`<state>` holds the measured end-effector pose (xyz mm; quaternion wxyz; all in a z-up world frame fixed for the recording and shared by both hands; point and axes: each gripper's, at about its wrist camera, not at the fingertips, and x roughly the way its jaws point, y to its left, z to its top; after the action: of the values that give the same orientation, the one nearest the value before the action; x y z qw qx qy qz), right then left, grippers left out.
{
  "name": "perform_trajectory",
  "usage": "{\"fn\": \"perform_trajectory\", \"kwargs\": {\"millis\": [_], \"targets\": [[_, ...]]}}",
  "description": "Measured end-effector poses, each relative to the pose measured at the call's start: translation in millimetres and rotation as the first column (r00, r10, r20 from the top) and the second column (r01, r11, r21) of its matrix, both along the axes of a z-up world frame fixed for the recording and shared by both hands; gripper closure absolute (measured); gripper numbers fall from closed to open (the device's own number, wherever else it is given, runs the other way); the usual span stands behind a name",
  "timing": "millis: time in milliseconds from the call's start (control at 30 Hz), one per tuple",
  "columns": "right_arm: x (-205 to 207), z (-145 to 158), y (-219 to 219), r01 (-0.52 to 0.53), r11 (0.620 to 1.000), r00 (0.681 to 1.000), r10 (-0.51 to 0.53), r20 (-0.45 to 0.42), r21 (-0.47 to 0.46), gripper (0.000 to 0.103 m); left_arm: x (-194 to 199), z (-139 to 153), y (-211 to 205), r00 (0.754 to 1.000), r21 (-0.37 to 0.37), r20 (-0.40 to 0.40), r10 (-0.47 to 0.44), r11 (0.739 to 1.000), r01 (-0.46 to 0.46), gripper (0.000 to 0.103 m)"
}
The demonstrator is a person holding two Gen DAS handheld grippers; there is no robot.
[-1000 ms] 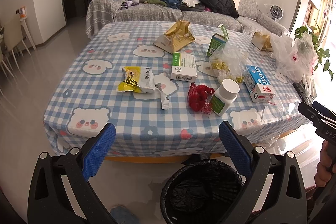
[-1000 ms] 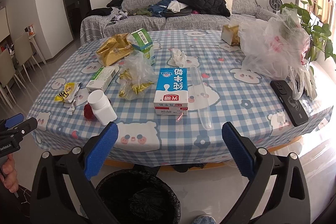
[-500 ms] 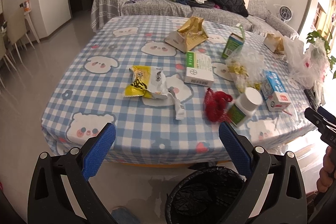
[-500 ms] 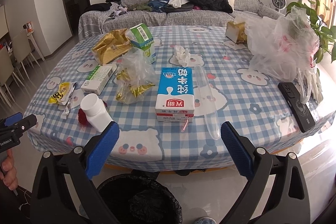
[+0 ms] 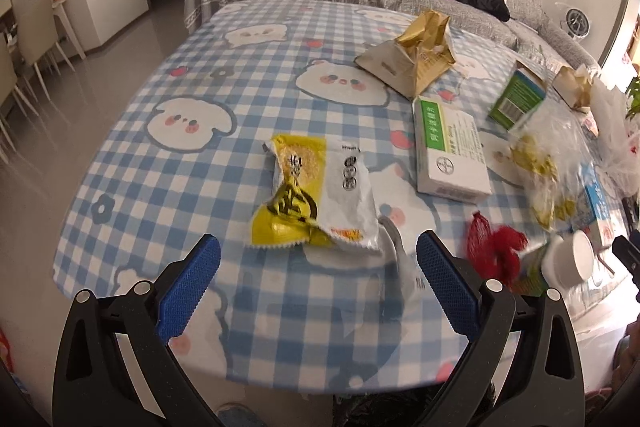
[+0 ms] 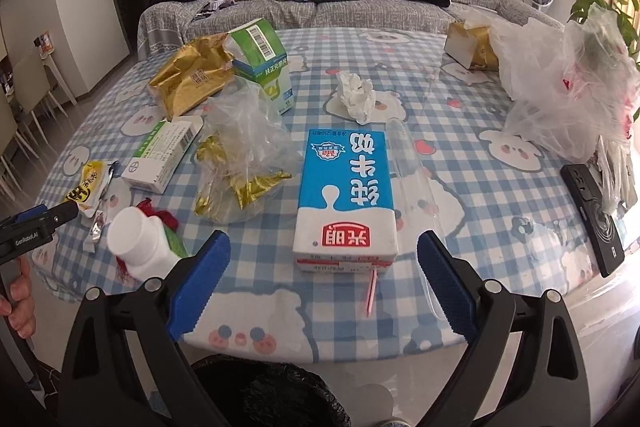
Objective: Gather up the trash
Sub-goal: 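Grasp the yellow snack wrapper with the left tool while the right tool grasps the milk carton, then lift the yellow wrapper and milk carton and carry both over the black trash bin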
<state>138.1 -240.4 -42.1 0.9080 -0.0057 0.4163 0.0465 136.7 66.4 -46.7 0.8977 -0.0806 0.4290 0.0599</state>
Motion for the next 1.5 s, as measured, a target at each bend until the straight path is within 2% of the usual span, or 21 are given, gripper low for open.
{"fn": "perform_trajectory", "kwargs": {"millis": [333, 433, 667, 767, 967, 1200, 1367, 1500], "targets": [[26, -20, -4, 0.029, 1.0, 0.999, -0.029, -0.038, -0.006, 0.014, 41, -23, 8, 0.997, -0.017, -0.077, 0.021, 1.0, -0.022, 0.007], [30, -22, -5, 0.034, 0.999, 0.998, -0.034, -0.046, -0.008, 0.017, 49, -30, 8, 0.994, 0.0, -0.105, 0.03, 1.0, -0.03, 0.01], [38, -28, -4, 0.039, 0.999, 0.997, -0.04, -0.07, -0.015, 0.025, 57, -38, 6, 0.989, 0.027, -0.145, 0.032, 0.999, -0.028, 0.023], [40, -30, -4, 0.038, 0.999, 0.996, -0.039, -0.08, -0.016, 0.028, 59, -39, 3, 0.988, 0.054, -0.15, 0.04, 0.998, -0.033, 0.029], [40, -33, -4, 0.038, 0.999, 0.995, -0.041, -0.089, -0.032, 0.034, 60, -39, -2, 0.987, 0.062, -0.156, 0.029, 0.998, -0.02, 0.04], [43, -39, -2, 0.038, 0.998, 0.992, -0.044, -0.115, -0.049, 0.041, 56, -36, -3, 0.986, 0.06, -0.162, 0.023, 0.998, -0.013, 0.059], [43, -40, -4, 0.047, 0.998, 0.992, -0.051, -0.115, -0.041, 0.042, 53, -34, -2, 0.987, 0.046, -0.158, 0.016, 0.999, -0.009, 0.073], [42, -39, -4, 0.052, 0.998, 0.992, -0.056, -0.113, -0.038, 0.042, 52, -33, -2, 0.988, 0.04, -0.155, 0.01, 0.999, -0.004, 0.077]]}}
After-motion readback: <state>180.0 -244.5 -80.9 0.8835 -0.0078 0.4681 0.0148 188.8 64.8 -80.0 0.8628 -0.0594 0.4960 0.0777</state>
